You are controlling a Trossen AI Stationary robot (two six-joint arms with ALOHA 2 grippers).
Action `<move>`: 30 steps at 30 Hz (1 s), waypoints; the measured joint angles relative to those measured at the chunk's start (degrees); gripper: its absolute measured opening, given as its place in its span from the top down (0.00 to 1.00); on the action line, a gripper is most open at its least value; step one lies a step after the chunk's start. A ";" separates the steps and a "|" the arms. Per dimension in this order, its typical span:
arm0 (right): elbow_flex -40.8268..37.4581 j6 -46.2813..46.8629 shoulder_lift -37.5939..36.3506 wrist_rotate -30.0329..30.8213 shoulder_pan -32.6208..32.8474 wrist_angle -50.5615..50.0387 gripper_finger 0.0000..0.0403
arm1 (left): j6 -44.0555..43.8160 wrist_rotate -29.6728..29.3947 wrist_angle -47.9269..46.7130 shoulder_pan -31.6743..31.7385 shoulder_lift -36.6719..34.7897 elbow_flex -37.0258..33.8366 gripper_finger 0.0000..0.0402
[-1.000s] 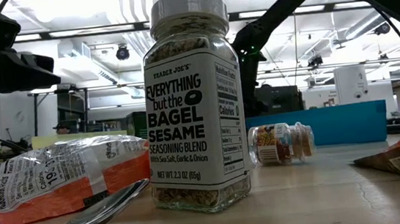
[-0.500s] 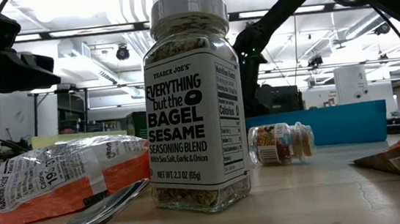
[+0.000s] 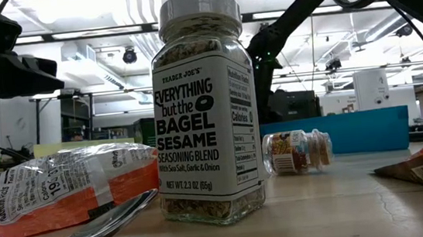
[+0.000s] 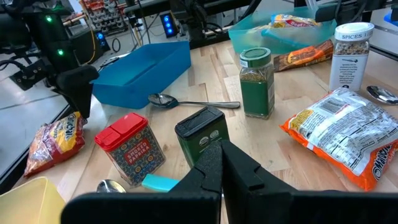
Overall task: Pick & Place Food Item
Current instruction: Put the red noodle pack into the green bin
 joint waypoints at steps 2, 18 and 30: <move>0.00 0.00 0.00 -0.13 -0.02 0.00 0.55 | 0.00 0.00 0.00 -0.02 0.00 0.00 1.00; 0.00 0.21 0.00 -0.34 0.00 0.22 0.97 | 0.00 0.00 0.02 -0.02 0.00 0.00 1.00; 0.00 -0.06 -0.09 -2.45 0.89 -3.85 0.97 | 0.00 -0.01 0.02 -0.02 0.00 0.01 1.00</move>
